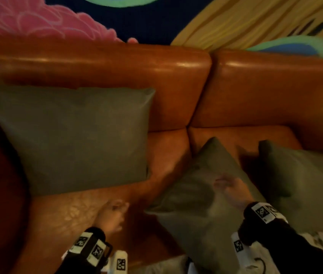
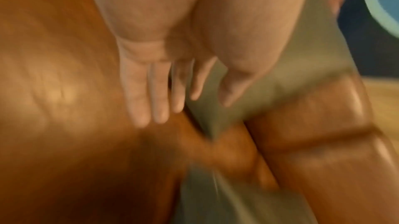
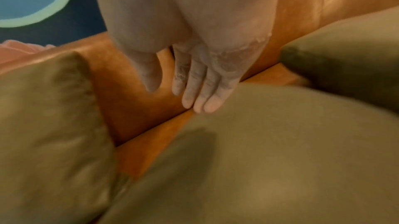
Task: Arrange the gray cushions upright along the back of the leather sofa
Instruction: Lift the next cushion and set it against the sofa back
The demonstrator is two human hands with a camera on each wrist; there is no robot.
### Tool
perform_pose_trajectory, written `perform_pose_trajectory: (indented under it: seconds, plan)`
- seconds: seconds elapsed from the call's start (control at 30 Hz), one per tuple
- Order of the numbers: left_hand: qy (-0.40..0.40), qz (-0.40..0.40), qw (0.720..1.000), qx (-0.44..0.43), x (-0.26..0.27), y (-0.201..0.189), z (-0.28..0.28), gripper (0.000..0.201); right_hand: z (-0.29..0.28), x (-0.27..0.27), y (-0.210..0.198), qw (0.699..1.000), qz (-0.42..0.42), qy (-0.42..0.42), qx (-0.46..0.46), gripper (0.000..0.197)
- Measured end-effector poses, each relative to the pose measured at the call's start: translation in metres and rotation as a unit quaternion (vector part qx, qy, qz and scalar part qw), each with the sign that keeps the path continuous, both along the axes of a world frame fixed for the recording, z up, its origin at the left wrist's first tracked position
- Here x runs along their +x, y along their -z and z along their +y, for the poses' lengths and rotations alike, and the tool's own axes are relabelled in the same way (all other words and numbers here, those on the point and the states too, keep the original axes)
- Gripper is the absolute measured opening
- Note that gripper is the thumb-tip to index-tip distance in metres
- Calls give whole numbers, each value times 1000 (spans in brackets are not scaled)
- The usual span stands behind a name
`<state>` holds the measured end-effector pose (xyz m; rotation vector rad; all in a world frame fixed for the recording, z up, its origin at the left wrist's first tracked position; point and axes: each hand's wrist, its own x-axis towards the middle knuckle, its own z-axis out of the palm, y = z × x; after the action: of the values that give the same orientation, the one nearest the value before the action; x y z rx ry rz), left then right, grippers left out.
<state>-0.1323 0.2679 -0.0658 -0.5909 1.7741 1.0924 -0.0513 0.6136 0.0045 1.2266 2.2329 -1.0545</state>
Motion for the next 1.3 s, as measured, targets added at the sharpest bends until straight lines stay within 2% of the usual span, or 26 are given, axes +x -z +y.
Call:
perform_pose_trajectory:
  seconds: [0.03, 0.1, 0.13, 0.2, 0.27, 0.3, 0.37, 0.4, 0.43, 0.57, 0.63, 0.67, 0.77, 0.8, 0.87, 0.93, 1.0, 1.07, 1.13, 1.3]
  plan:
    - [22, -47, 999, 15, 16, 6, 24, 45, 23, 10, -1, 1000, -17, -12, 11, 9]
    - [72, -119, 990, 20, 50, 13, 74, 71, 68, 25, 2, 997, -56, -28, 35, 36]
    - [64, -125, 990, 23, 64, 24, 94, 83, 89, 29, 6, 995, -79, -41, 46, 49]
    - [21, -63, 997, 28, 80, 59, 120, 106, 128, 37, 16, 991, -111, -65, 41, 65]
    - [-25, 23, 999, 41, 87, 136, 127, 119, 158, 40, 29, 988, -129, -85, 19, 77]
    - [-63, 61, 995, 43, 88, 169, 126, 116, 170, 40, 34, 987, -133, -90, 5, 81]
    - [-131, 93, 986, 38, 79, 146, 141, 94, 190, 39, 44, 989, -120, -81, -26, 83]
    - [-160, 100, 982, 17, 75, 119, 150, 85, 197, 38, 49, 990, -114, -69, -39, 82]
    - [-180, 97, 979, 1, 76, 104, 161, 83, 202, 39, 54, 990, -113, -56, -56, 82]
    - [-222, 73, 972, 8, 90, 78, 190, 106, 201, 37, 66, 986, -85, -11, -140, 94]
    - [-251, 85, 964, 24, 79, 67, 204, 98, 200, 33, 64, 985, -61, 11, -162, 96]
    - [-260, 98, 960, 36, 67, 37, 220, 91, 201, 31, 60, 986, -44, 18, -161, 96]
    - [-244, 181, 944, 124, 27, -14, 242, 56, 202, 26, 42, 993, 44, 35, -108, 94]
    - [-232, 212, 938, 146, 12, -27, 245, 54, 202, 23, 35, 991, 86, 49, -90, 95]
    - [-195, 279, 927, 158, -20, -47, 247, 63, 201, 10, 26, 981, 159, 76, -79, 99]
    - [-157, 328, 921, 143, -49, -56, 245, 70, 201, -9, 24, 971, 208, 77, -91, 99]
    - [-169, 335, 916, 142, -71, -59, 243, 65, 201, -30, 31, 963, 227, 73, -128, 93]
    - [-185, 310, 920, 150, -84, -59, 244, 62, 199, -49, 36, 959, 214, 67, -171, 84]
    - [-167, 291, 929, 155, -85, -56, 243, 66, 199, -60, 40, 960, 198, 60, -191, 78]
    - [-130, 297, 933, 158, -83, -50, 238, 65, 201, -59, 44, 963, 194, 70, -174, 76]
